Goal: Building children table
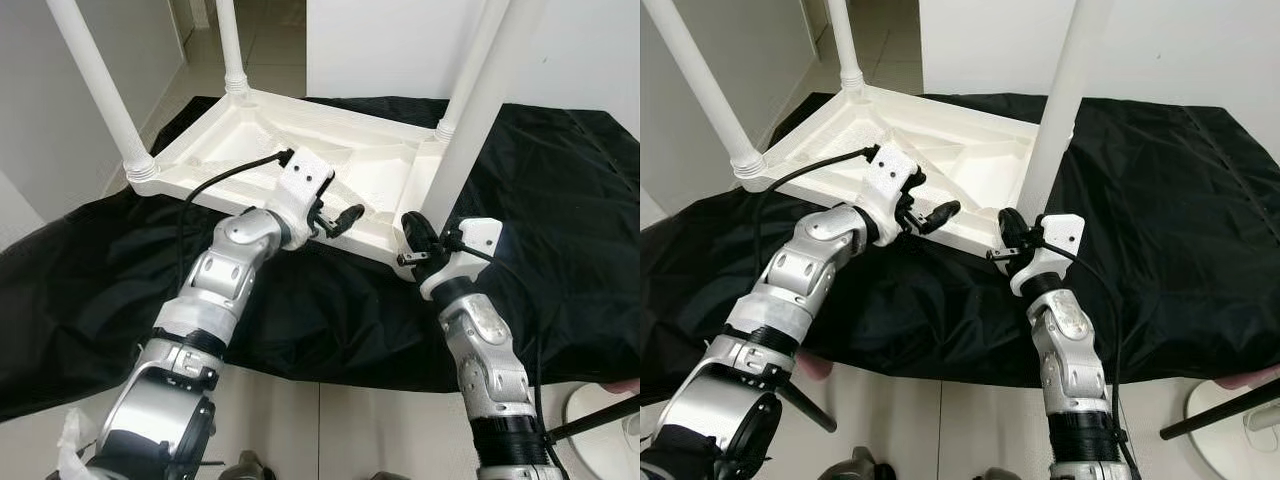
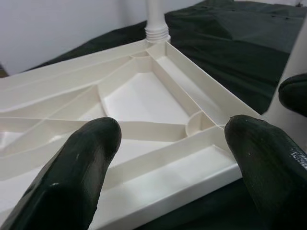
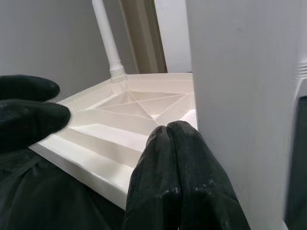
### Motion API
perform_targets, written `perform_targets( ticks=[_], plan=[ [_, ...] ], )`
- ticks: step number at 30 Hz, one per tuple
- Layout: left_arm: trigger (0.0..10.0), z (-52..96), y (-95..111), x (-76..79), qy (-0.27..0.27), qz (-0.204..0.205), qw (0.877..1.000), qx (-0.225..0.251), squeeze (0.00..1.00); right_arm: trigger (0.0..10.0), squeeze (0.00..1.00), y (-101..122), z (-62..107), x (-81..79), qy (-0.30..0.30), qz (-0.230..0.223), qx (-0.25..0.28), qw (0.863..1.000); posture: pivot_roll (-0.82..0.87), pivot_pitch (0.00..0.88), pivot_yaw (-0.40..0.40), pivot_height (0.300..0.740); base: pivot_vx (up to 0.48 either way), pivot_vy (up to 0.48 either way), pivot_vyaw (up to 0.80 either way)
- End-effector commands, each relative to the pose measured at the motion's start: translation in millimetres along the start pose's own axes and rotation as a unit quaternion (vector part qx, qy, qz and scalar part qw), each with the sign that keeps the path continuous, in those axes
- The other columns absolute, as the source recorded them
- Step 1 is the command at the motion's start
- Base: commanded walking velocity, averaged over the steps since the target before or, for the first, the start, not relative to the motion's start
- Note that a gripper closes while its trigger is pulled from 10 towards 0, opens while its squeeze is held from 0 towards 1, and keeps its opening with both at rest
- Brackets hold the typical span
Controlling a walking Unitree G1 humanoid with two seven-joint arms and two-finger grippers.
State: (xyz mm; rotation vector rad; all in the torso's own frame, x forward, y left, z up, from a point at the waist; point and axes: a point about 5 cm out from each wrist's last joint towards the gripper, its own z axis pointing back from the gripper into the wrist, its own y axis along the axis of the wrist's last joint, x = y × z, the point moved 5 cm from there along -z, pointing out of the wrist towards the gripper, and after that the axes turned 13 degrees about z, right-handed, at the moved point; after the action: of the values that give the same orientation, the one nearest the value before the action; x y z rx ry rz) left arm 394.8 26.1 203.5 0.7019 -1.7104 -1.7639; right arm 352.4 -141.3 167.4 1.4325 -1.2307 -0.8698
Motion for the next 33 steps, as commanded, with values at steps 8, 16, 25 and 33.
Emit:
perform_targets(
  ticks=[8,16,25,33],
  plan=[
    [10.0,2.5,-6.0,-34.9,0.15,-0.017,0.989,-0.005,0.0,10.0,0.0,-0.7,-7.7,29.2,-0.059,0.001,0.003,0.998,0.0,0.0,0.031,0.74,0.0,0.0,0.0],
    [10.0,-1.1,-15.2,-35.5,0.148,-0.028,0.988,-0.028,0.0,10.0,0.0,-5.4,4.7,76.1,-0.16,0.025,-0.009,0.987,0.0,0.0,0.028,0.74,0.0,0.0,0.0],
    [10.0,-5.7,-18.0,-31.7,0.141,-0.03,0.989,-0.032,0.0,10.0,0.0,-12.3,26.0,127.9,-0.27,0.056,-0.032,0.961,-0.03,0.0,0.036,0.74,0.0,0.0,0.0],
    [10.0,-8.3,-19.4,-28.3,0.133,-0.032,0.99,-0.034,0.0,10.0,0.0,-9.2,41.8,161.6,-0.331,0.087,-0.042,0.939,-0.03,0.0,0.042,0.74,0.0,0.0,0.0]
  ],
)
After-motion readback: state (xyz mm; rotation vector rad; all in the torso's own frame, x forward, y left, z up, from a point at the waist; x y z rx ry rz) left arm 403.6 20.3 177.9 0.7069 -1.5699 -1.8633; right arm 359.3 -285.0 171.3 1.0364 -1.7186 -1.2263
